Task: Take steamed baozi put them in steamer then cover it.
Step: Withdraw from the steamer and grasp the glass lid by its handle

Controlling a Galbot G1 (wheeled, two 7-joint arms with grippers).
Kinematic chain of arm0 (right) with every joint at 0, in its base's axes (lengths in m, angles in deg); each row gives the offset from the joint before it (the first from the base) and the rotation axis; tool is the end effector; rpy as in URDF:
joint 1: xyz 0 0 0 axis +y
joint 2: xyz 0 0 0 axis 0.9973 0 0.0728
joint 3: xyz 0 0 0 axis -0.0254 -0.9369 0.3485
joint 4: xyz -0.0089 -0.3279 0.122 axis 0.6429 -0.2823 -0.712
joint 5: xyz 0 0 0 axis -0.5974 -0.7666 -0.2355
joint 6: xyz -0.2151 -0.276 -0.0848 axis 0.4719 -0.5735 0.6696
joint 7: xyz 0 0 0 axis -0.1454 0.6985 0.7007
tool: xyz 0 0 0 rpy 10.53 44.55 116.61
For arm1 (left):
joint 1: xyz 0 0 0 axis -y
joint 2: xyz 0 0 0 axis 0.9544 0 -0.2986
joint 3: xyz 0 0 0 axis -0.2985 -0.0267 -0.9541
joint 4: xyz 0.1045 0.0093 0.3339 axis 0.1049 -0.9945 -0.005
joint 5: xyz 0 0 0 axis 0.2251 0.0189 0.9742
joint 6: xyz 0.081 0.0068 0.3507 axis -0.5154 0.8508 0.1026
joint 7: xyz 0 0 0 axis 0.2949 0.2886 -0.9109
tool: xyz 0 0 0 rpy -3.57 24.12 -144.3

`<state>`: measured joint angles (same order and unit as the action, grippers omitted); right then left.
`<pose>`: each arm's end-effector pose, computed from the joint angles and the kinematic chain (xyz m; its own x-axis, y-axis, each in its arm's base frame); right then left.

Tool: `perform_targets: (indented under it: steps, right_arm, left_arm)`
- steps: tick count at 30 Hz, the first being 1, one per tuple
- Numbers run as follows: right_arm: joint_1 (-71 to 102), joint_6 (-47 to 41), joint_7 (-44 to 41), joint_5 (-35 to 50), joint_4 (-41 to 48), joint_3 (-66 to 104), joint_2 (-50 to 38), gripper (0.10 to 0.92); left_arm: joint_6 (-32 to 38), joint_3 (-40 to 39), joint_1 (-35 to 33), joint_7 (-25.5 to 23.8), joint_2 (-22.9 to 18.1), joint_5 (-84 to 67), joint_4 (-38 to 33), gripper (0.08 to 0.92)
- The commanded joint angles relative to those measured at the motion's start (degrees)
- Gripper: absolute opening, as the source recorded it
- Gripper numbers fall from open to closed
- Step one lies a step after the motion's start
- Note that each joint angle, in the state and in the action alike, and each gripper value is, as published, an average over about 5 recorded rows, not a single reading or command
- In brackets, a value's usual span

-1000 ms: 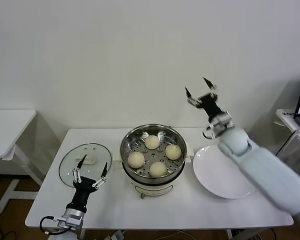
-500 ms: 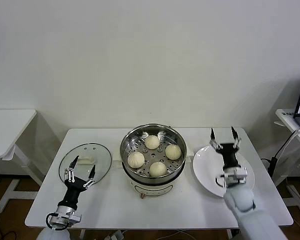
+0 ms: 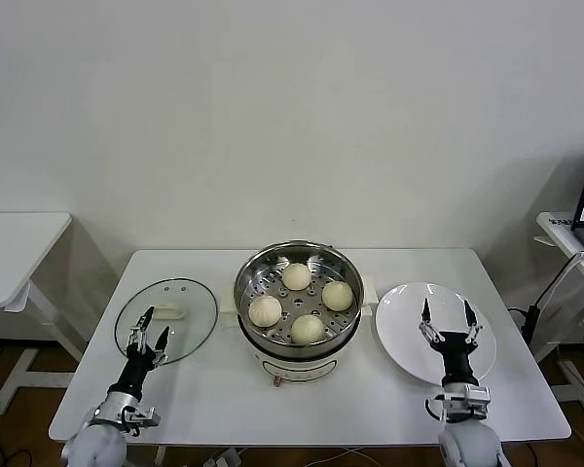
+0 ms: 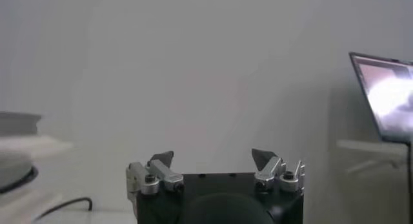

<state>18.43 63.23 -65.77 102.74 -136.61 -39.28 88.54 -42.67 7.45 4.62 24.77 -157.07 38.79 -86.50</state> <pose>0.2623 -0.1186 -0.4258 -0.9755 0.1569 -0.1542 0.1730 0.9801 -0.0971 0.2664 0.1552 -0.4378 -0.9949 0.1011 0.0048 0.0164 0.1143 0.9933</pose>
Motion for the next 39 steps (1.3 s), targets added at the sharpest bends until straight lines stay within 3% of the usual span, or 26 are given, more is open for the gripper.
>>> perform_targets:
  steps: [1,18,39]
  right_arm:
    - [4.3,0.84,-0.51,-1.19,-0.16,2.78,2.48,0.823]
    - [4.38,0.83,-0.7,-1.66,0.77,2.98,3.06,0.823]
    - [3.89,0.83,-0.67,-2.7,1.32,3.19,3.94,0.823]
  left_arm:
    - [-2.8,-0.8,8.29,2.34,0.58,12.95,9.09,0.823]
    - [-4.67,-2.01,15.64,0.6,-0.2,15.6,16.41,0.823]
    - [-3.87,-2.6,19.23,0.04,-1.83,15.41,19.58,0.822]
